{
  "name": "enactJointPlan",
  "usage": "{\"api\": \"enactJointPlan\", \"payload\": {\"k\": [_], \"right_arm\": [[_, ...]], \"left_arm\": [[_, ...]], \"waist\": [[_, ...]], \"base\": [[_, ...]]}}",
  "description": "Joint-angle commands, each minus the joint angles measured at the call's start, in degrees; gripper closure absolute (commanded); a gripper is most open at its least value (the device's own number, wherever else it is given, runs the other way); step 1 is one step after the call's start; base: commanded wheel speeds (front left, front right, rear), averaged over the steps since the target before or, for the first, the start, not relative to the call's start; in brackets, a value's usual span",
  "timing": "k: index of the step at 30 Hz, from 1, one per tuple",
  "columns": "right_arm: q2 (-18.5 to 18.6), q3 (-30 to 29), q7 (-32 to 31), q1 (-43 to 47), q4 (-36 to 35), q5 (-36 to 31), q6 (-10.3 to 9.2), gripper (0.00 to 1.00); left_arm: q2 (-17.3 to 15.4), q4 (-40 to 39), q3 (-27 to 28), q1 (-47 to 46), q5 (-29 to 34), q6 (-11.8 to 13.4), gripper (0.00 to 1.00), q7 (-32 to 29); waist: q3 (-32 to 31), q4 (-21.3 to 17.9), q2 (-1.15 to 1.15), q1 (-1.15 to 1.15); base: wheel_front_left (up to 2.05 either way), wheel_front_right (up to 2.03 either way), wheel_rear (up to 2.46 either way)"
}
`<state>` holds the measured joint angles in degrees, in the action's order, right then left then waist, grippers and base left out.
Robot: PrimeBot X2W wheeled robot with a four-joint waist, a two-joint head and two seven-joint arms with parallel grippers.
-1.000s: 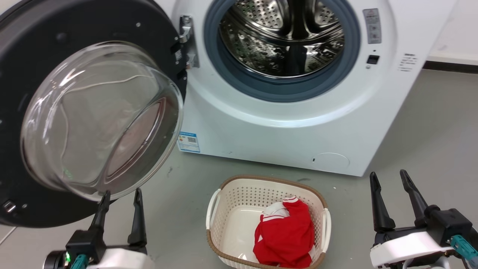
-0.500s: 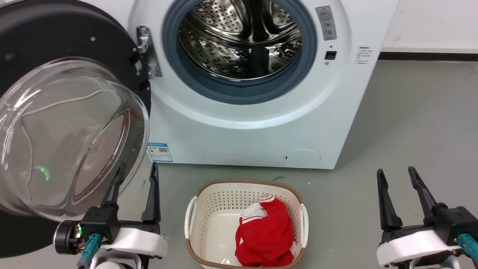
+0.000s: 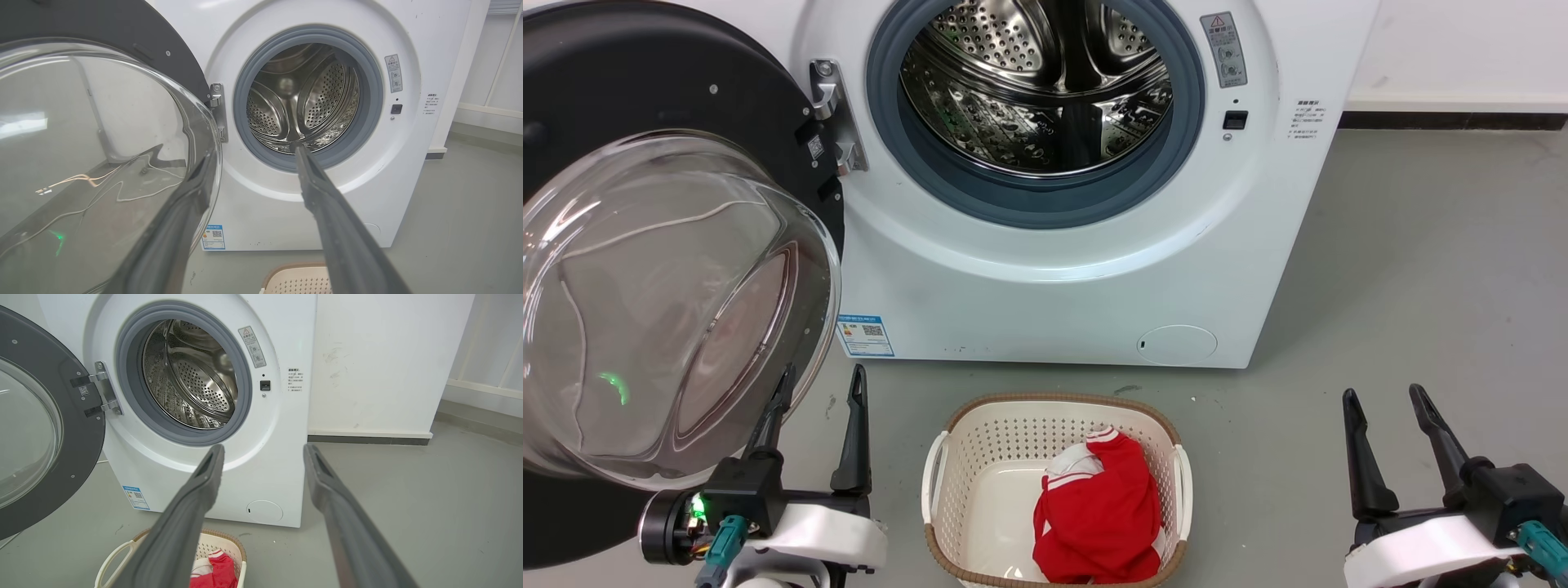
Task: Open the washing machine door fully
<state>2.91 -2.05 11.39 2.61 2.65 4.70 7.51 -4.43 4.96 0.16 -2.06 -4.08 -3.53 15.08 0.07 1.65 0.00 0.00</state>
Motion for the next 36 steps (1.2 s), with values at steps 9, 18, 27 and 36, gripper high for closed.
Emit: {"api": "enactJointPlan", "payload": {"k": [9,18,27,36], "right_arm": [[-0.07,0.06,0.56,-0.38,0.48,0.56,-0.04,0.0],[0.01,0.34,0.1,0.05,1.51,4.58,0.0,1.0],[0.55,0.15,-1.9,-1.31,2.88,15.65,0.0,1.0],[0.85,0.01,-3.55,-2.39,3.95,25.24,-0.01,1.0]], "left_arm": [[0.17,0.37,0.3,0.06,0.22,-0.32,0.0,0.12],[0.1,2.49,1.42,-0.75,-3.59,-0.37,1.0,-1.7],[0.27,2.95,1.76,-0.92,-14.44,-0.84,1.0,-4.08],[0.42,3.42,2.09,-1.19,-23.93,-1.24,1.0,-6.05]], "waist": [[0.14,0.09,0.0,0.0],[0.23,0.0,0.0,0.0],[0.22,-0.12,0.0,0.0],[0.21,-0.25,0.0,0.0]], "base": [[0.0,0.0,0.0],[0.0,0.0,0.0],[0.0,0.0,0.0],[0.0,0.0,0.0]]}}
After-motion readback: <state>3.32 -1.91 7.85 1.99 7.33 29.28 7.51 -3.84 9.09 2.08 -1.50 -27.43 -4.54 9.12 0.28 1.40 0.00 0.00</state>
